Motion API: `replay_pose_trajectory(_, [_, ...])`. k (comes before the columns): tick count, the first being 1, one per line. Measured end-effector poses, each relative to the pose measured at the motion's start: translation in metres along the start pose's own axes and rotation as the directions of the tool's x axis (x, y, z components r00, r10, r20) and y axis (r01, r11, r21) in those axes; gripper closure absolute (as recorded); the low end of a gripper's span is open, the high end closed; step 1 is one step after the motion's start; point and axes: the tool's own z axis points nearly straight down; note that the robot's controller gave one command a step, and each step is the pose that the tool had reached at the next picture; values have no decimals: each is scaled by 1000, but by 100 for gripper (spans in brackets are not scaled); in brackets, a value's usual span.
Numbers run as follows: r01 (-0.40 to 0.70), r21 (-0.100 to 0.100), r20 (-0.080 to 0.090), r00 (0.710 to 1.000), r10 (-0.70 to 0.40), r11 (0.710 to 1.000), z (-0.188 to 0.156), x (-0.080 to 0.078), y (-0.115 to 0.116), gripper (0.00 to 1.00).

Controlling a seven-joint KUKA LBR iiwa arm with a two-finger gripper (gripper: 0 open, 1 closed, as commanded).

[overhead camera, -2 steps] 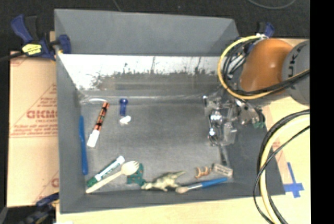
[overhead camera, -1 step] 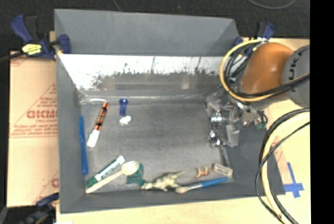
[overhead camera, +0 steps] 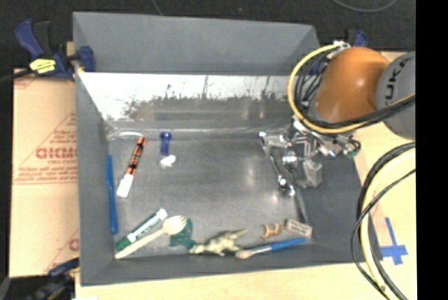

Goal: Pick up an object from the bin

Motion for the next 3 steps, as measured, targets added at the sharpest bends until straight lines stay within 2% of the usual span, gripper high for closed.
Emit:
replay_pose_trajectory(1, [247,-4,5,969,-247,969,1,-20,-1,0])
replay_pose_trajectory(2, [4,5,8,1000,-4,1000,-3,-2,-2,100])
replay_pose_trajectory(3, [3,4,8,1000,-3,1000,-3,-2,-2,100])
